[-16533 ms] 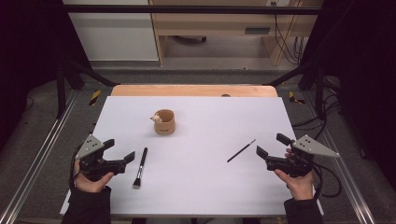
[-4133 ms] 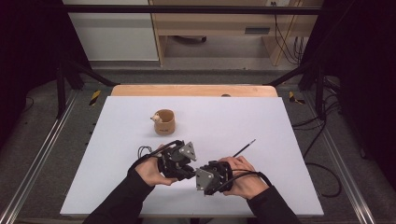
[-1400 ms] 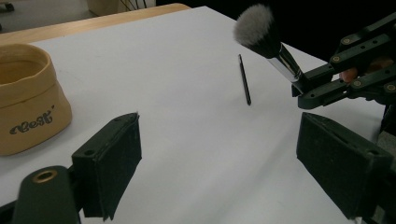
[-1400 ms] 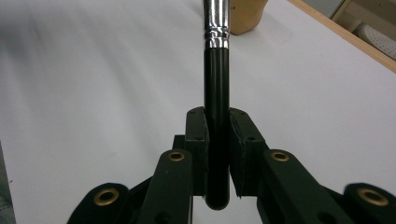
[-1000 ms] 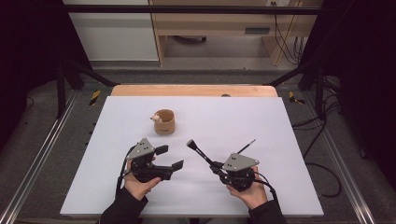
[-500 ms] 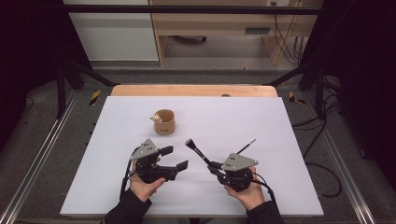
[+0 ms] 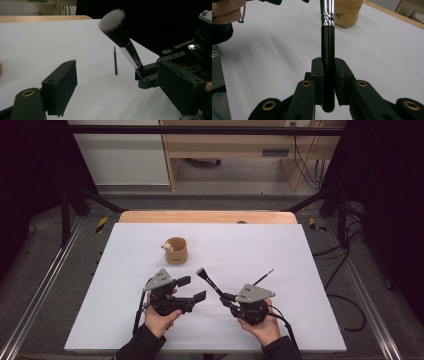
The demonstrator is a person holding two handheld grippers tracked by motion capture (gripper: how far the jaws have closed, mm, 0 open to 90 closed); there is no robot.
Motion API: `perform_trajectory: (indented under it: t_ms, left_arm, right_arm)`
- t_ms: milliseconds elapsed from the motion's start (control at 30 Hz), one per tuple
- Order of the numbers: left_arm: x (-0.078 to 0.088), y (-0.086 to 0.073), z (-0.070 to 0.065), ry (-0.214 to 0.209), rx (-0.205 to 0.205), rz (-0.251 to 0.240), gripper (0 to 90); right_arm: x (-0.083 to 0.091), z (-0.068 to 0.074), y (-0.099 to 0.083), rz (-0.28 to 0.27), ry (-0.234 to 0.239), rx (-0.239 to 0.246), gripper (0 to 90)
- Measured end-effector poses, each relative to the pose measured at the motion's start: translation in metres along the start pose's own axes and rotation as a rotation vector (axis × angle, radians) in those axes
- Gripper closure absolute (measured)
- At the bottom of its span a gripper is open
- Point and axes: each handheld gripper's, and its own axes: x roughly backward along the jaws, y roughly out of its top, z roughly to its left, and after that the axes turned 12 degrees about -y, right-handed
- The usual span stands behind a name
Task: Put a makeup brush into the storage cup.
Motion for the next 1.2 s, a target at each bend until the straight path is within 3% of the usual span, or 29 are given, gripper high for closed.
perform_trajectory:
  t_ms: [667, 1200]
  left_arm:
    - [-0.010, 0.005, -0.001, -0.035, 0.028, -0.051, 21.7]
    - [-0.014, 0.003, -0.001, -0.057, 0.062, -0.061, 36.3]
  right_arm:
    - [-0.005, 0.009, 0.004, -0.025, 0.031, -0.021, 79.4]
    - [-0.007, 0.013, 0.005, -0.036, 0.044, -0.044, 79.4]
